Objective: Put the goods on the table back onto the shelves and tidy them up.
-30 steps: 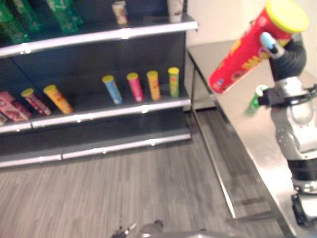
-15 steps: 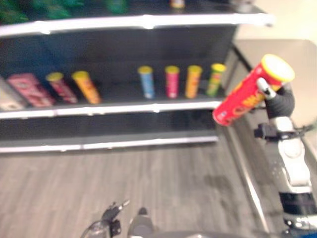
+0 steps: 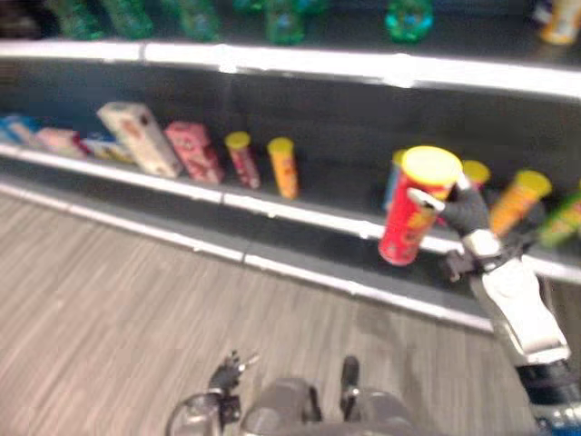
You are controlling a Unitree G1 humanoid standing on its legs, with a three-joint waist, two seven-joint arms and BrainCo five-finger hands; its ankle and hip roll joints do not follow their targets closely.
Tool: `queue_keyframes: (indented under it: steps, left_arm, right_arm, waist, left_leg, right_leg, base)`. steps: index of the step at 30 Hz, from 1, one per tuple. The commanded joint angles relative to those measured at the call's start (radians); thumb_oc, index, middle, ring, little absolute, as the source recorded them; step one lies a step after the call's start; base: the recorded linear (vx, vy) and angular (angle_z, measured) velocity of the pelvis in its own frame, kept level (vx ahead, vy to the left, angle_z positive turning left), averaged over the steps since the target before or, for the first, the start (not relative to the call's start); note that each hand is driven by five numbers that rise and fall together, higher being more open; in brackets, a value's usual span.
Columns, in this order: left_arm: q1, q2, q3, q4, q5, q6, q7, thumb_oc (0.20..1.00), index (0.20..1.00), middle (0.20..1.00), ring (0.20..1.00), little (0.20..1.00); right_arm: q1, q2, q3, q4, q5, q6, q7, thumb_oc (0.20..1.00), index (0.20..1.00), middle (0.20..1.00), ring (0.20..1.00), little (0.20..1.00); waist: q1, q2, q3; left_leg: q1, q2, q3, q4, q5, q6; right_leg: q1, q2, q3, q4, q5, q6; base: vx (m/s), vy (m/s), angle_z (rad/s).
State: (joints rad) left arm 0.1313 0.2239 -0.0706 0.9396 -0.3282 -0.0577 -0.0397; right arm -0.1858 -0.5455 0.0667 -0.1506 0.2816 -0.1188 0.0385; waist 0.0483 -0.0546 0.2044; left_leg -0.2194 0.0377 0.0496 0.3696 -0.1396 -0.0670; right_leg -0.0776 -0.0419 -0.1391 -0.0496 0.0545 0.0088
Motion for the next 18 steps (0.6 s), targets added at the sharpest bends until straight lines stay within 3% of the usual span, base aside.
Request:
queue_keyframes:
  steps: [1, 3, 5, 6, 8, 10, 18]
  left_arm:
    - [0.014, 0.015, -0.014, 0.020, 0.038, -0.018, 0.019, 1.000, 1.000, 1.000, 1.000, 1.000]
    - [0.022, 0.026, -0.011, 0.006, 0.019, -0.023, 0.031, 1.000, 1.000, 1.000, 1.000, 1.000]
    - [0.025, 0.024, -0.011, 0.011, 0.021, -0.024, 0.025, 1.000, 1.000, 1.000, 1.000, 1.000]
    - [0.022, 0.024, -0.013, 0.018, 0.038, -0.025, 0.022, 1.000, 1.000, 1.000, 1.000, 1.000]
    - [0.023, 0.027, -0.014, 0.021, 0.046, -0.025, 0.020, 1.000, 1.000, 1.000, 1.000, 1.000]
    - [0.018, 0.057, -0.004, 0.019, 0.058, -0.029, 0.016, 1.000, 1.000, 1.000, 1.000, 1.000]
    - [0.031, 0.074, 0.029, 0.031, 0.052, -0.028, 0.024, 1.000, 1.000, 1.000, 1.000, 1.000]
  right_arm:
    - [-0.057, -0.042, -0.049, -0.074, -0.008, -0.073, -0.008, 0.200, 0.200, 0.200, 0.200, 0.200]
    - [-0.058, -0.050, -0.047, -0.061, -0.005, -0.074, -0.017, 0.200, 0.200, 0.200, 0.200, 0.200]
    - [-0.057, -0.053, -0.048, -0.055, -0.024, -0.066, -0.016, 0.200, 0.200, 0.200, 0.200, 0.200]
    - [-0.057, -0.051, -0.051, -0.055, -0.045, -0.060, -0.015, 0.200, 0.200, 0.200, 0.200, 0.200]
    - [-0.058, -0.049, -0.050, -0.057, -0.057, -0.054, -0.015, 0.200, 0.200, 0.200, 0.200, 0.200]
    - [-0.106, -0.019, -0.020, -0.049, -0.057, -0.051, -0.013, 0.200, 0.200, 0.200, 0.200, 0.200]
    - [-0.144, 0.006, 0.020, -0.043, -0.060, -0.036, -0.004, 0.200, 0.200, 0.200, 0.200, 0.200]
  waist:
    - [-0.015, 0.075, -0.053]
    - [-0.012, 0.098, -0.052]
    - [-0.020, 0.129, -0.071]
    - [-0.022, 0.139, -0.082]
    - [-0.023, 0.141, -0.084]
    - [-0.008, 0.132, -0.072]
    - [0.017, 0.101, -0.055]
  left_leg:
    - [0.139, 0.157, -0.061, -0.301, 0.182, -0.054]
    - [0.135, 0.195, -0.103, -0.356, 0.232, -0.081]
    - [0.185, 0.202, -0.095, -0.429, 0.222, -0.104]
    - [0.198, 0.183, -0.088, -0.436, 0.207, -0.107]
    - [0.207, 0.163, -0.083, -0.432, 0.194, -0.102]
    - [0.219, 0.096, -0.040, -0.412, 0.145, -0.066]
    - [0.203, 0.041, -0.021, -0.382, 0.105, -0.025]
  right_leg:
    - [0.083, -0.085, -0.011, 0.052, -0.100, 0.101]
    - [0.078, -0.102, 0.010, 0.086, -0.125, 0.113]
    - [0.082, -0.120, 0.006, 0.097, -0.131, 0.135]
    - [0.091, -0.142, 0.003, 0.091, -0.121, 0.149]
    - [0.092, -0.161, 0.008, 0.092, -0.110, 0.153]
    - [0.071, -0.230, 0.036, 0.081, -0.055, 0.181]
    - [0.051, -0.301, 0.034, 0.086, -0.015, 0.211]
  base:
    - [0.17, 0.345, -0.75]
    - [0.12, 0.314, -0.65]
    - [0.16, 0.340, -0.69]
    - [0.17, 0.311, -0.89]
    - [0.09, 0.245, -0.41]
    - [0.06, 0.375, -0.15]
    - [0.02, 0.149, -0.25]
